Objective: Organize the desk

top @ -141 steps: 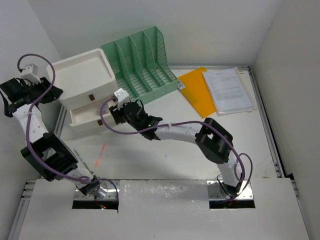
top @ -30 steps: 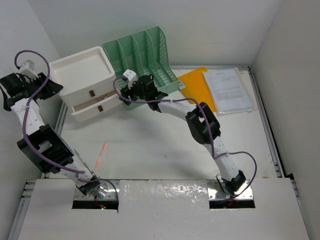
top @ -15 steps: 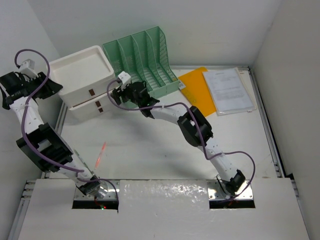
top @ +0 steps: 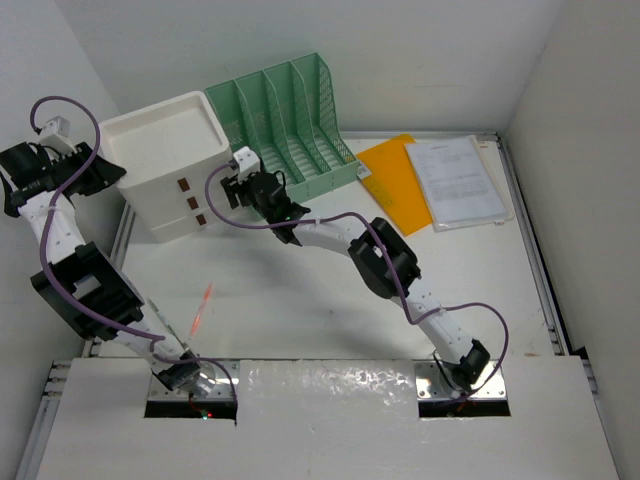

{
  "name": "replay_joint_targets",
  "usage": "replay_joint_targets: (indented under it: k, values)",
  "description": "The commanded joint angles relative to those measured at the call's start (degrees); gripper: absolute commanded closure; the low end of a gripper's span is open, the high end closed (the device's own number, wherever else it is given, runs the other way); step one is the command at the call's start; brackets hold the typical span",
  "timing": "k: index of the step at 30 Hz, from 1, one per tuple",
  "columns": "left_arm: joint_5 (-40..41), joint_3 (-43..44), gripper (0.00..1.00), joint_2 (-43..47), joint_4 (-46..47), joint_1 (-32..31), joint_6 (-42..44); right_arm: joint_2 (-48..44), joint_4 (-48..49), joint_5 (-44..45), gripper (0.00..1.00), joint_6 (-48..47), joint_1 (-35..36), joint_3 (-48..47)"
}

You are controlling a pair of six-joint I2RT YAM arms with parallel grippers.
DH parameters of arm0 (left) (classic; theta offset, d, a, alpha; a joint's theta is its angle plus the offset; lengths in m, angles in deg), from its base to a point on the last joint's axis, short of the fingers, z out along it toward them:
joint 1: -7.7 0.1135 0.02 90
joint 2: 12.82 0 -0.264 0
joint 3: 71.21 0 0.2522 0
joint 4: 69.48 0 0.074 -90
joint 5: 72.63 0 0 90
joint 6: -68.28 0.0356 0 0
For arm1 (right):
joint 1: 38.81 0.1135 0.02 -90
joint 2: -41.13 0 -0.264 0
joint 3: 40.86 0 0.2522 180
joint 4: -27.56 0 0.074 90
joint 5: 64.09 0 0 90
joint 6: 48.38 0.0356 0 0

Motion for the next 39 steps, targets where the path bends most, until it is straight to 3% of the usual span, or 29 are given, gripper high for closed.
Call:
replay_joint_targets:
  k: [1, 4, 7, 9, 12, 16, 21, 27, 33, 39]
  values:
    - [-7.6, -6.0, 1.00, -2.9, -9.7, -2.5, 0.3, -4.4, 1.1, 7.7, 0.34, -0.5, -0.2, -1.6]
    - [-8.6, -8.7, 1.00, -1.4, -8.1, -2.4, -1.5, 0.1, -3.0, 6.6, 0.34, -0.7, -0.2, -10.3]
    - [-9.3, -9.8, 1.00, -0.1, -7.9, -2.3, -2.9, 2.3, -5.6, 5.0, 0.34, 0.7, -0.2, -13.1]
    - [-9.6, -10.2, 1.00, 0.5, -7.3, -2.1, -4.9, -2.6, -4.4, 2.7, 0.37, 3.0, -0.1, -8.2]
    - [-9.3, -11.9, 1.00, 1.6, -3.3, -1.9, -10.5, -10.1, 6.7, 3.7, 0.45, 5.3, 2.6, 13.1]
    - [-8.7, -14.2, 1.00, 2.2, 3.4, -1.9, -16.3, -12.6, 13.5, 6.6, 0.45, 6.0, 8.8, 19.6]
    - [-8.0, -15.8, 1.00, 3.7, 4.7, -1.9, -18.6, -3.9, 13.9, 4.7, 0.46, 12.8, 10.8, 10.0]
    - [-7.4, -18.6, 1.00, 6.5, 9.0, -1.8, -23.8, 7.4, 10.4, 8.2, 0.45, 11.3, 12.3, -4.1]
    - [-9.0, -17.6, 1.00, 5.7, 9.2, -1.9, -23.6, 12.8, 12.6, 15.2, 0.46, 11.4, 12.4, -9.8]
    - [-10.5, -17.6, 1.00, 5.0, 7.6, -1.9, -22.0, 18.2, 10.2, 14.6, 0.48, 12.4, 12.0, -17.4]
